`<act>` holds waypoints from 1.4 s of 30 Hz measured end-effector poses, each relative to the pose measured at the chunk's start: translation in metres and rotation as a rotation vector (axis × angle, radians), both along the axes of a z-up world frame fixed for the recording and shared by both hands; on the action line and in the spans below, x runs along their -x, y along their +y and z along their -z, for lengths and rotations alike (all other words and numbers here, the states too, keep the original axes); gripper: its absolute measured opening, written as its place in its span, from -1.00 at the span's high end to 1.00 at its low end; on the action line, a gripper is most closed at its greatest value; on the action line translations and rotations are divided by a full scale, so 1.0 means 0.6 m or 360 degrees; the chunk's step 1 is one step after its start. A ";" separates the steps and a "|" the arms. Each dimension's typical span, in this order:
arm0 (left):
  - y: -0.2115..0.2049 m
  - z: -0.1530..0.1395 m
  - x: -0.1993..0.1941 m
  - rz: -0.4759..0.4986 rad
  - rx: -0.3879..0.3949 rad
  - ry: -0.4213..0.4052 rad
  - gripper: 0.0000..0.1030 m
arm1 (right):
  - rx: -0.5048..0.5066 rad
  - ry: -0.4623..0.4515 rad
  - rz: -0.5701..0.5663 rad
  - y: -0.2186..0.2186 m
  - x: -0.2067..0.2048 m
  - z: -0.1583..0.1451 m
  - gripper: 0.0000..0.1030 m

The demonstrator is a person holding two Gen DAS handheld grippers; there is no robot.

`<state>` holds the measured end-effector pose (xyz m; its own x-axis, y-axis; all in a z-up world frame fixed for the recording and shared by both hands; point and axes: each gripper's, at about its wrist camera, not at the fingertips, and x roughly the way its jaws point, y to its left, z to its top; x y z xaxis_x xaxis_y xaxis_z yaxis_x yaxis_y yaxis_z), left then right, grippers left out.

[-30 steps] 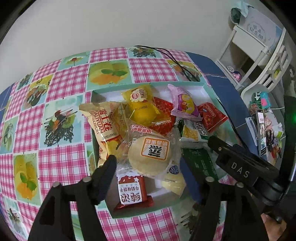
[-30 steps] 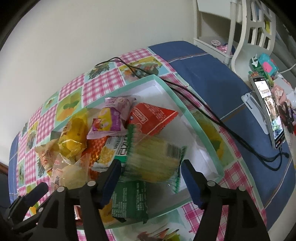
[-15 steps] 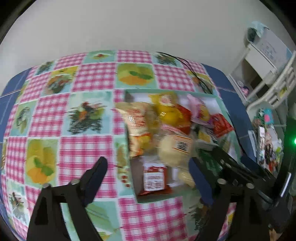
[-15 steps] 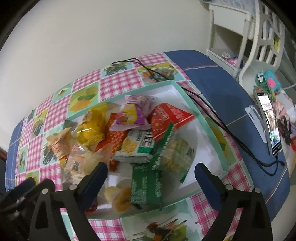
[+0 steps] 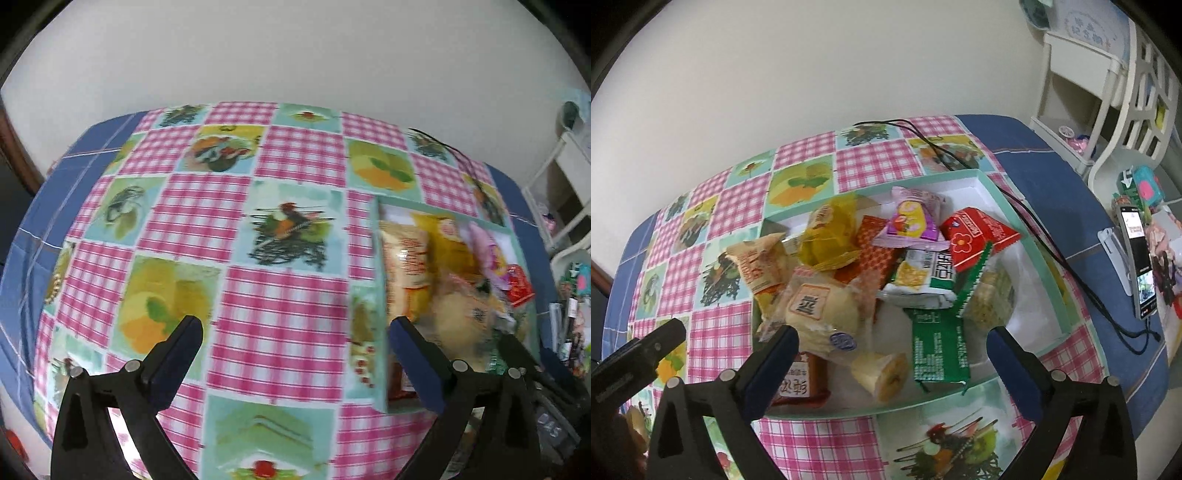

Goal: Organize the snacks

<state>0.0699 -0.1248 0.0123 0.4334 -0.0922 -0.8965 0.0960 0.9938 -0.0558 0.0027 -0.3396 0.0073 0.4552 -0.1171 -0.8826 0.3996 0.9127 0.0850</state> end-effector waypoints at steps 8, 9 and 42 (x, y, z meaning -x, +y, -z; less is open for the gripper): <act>0.019 0.024 0.003 -0.0076 -0.0128 0.0037 -0.96 | 0.0047 0.0011 -0.0048 0.030 -0.003 0.000 -1.00; 0.020 0.026 0.004 -0.0086 -0.0161 0.0034 -0.96 | 0.0056 0.0016 -0.0055 0.033 -0.003 0.001 -1.00; 0.059 -0.030 0.132 -0.0001 -0.0373 -0.0082 -0.96 | 0.0093 -0.0035 -0.0123 0.102 0.090 -0.033 -1.00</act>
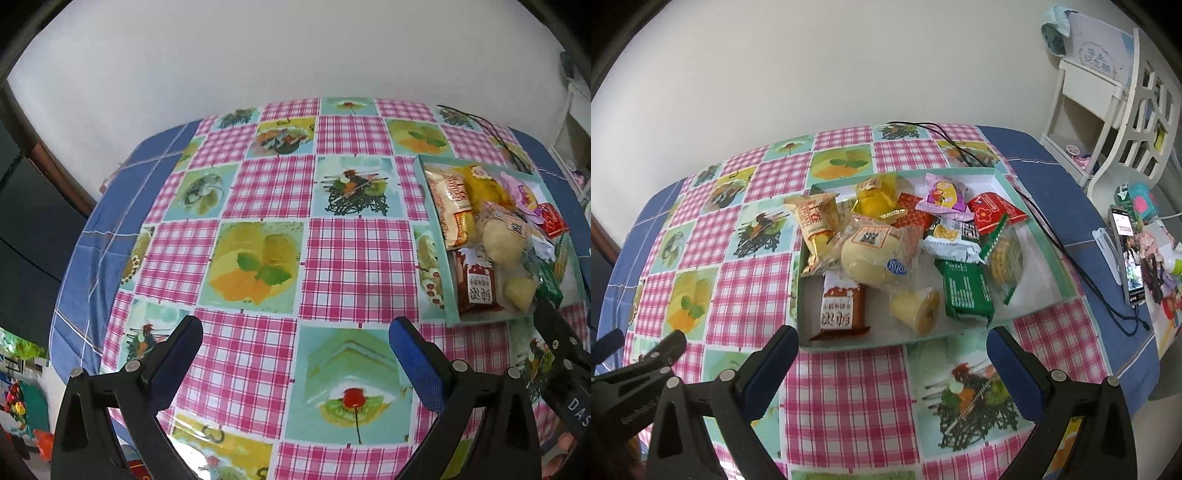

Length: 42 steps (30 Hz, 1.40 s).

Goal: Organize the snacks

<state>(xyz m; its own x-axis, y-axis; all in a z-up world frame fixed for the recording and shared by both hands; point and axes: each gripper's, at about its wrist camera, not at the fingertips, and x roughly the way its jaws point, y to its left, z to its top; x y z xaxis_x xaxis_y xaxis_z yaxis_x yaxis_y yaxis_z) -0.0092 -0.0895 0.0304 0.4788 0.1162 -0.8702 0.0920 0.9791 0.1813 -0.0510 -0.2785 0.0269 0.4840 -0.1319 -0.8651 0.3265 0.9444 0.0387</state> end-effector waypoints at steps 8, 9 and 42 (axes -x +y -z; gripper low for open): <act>0.016 -0.019 0.035 0.0031 -0.0001 -0.0087 -0.96 | -0.0001 -0.0028 -0.0008 0.013 0.032 -0.008 -1.00; 0.018 -0.020 0.037 0.0029 0.0001 -0.0092 -0.96 | 0.0006 -0.0029 -0.0014 0.015 0.035 -0.009 -1.00; 0.042 -0.031 0.041 -0.0018 0.0039 -0.0097 -0.96 | 0.0063 -0.0067 -0.0061 0.041 0.040 -0.020 -1.00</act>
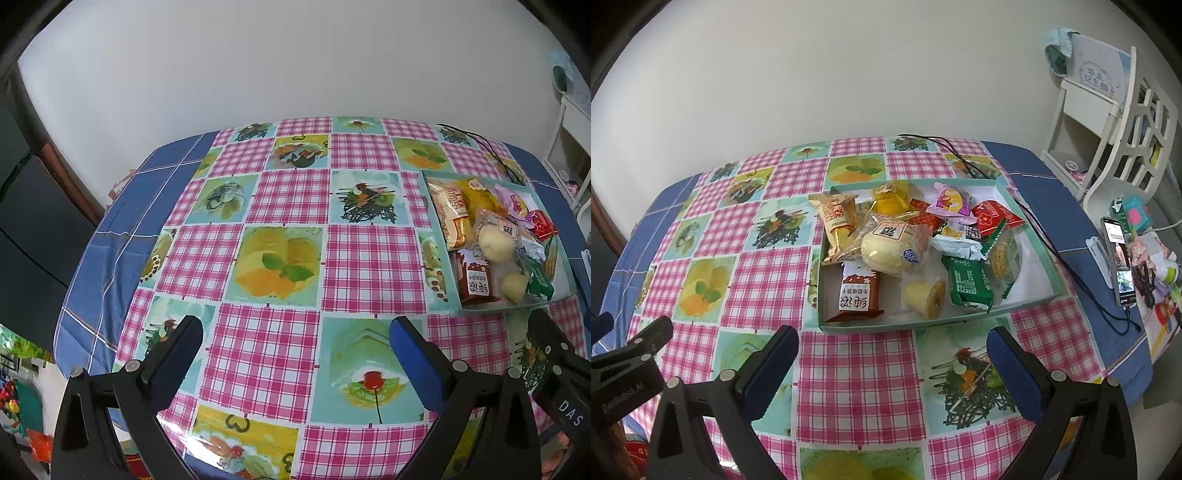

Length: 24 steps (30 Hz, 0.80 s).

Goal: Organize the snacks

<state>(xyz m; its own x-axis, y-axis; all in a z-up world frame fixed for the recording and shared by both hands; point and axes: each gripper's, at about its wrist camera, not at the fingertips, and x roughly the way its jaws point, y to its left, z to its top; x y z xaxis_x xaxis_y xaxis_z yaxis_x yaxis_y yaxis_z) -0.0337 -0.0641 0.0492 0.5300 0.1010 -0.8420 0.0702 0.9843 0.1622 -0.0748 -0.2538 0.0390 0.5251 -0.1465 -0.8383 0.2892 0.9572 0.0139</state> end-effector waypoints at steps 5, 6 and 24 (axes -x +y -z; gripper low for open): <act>0.001 0.001 0.000 -0.0003 -0.0002 0.0004 -0.96 | -0.0001 0.0012 -0.0010 0.002 -0.001 0.002 -1.00; 0.002 0.002 0.000 -0.0004 -0.0004 0.0008 -0.96 | -0.0001 0.0016 -0.0010 0.002 -0.001 0.003 -1.00; 0.002 0.008 0.000 -0.0005 -0.0012 0.0025 -0.96 | -0.0019 0.0030 0.0002 -0.005 0.001 0.007 -1.00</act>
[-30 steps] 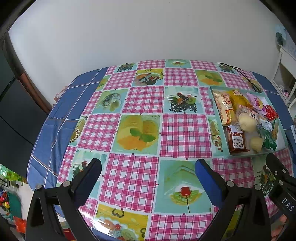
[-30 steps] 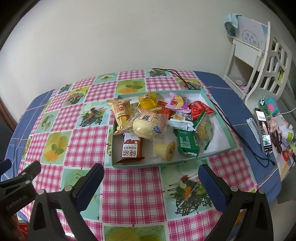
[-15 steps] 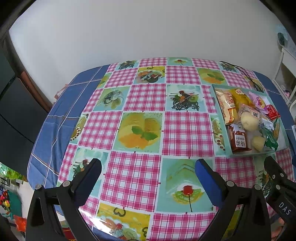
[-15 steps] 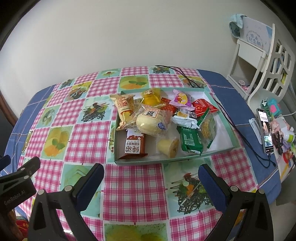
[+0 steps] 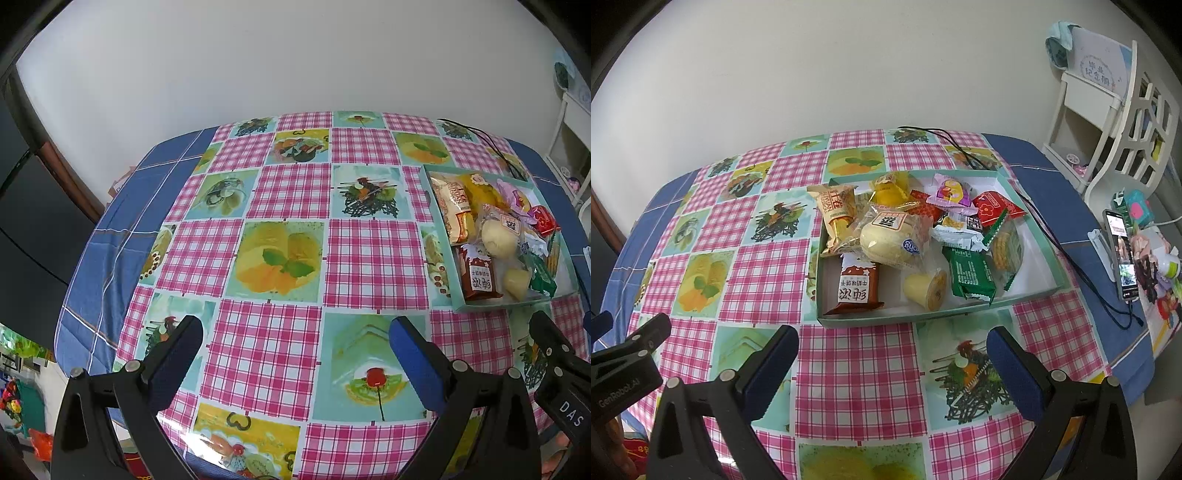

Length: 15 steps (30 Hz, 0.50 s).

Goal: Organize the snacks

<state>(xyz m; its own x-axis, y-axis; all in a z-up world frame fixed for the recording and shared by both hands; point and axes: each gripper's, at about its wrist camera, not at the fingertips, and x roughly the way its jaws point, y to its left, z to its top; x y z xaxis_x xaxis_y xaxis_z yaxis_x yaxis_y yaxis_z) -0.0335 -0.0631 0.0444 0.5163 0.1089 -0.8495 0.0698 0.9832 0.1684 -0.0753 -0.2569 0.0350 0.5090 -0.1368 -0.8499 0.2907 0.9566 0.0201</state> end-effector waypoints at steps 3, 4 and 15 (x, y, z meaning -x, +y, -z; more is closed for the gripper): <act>0.001 0.000 -0.001 0.0000 -0.0001 0.0003 -0.96 | -0.0003 0.0001 0.0009 0.000 0.001 0.001 -1.00; 0.002 0.001 -0.001 -0.0001 -0.0001 0.0004 -0.96 | -0.0004 0.0001 0.0012 0.001 0.001 0.001 -1.00; 0.002 0.001 -0.002 0.0003 -0.0002 0.0007 -0.96 | -0.0005 0.0002 0.0011 -0.001 0.001 0.001 -1.00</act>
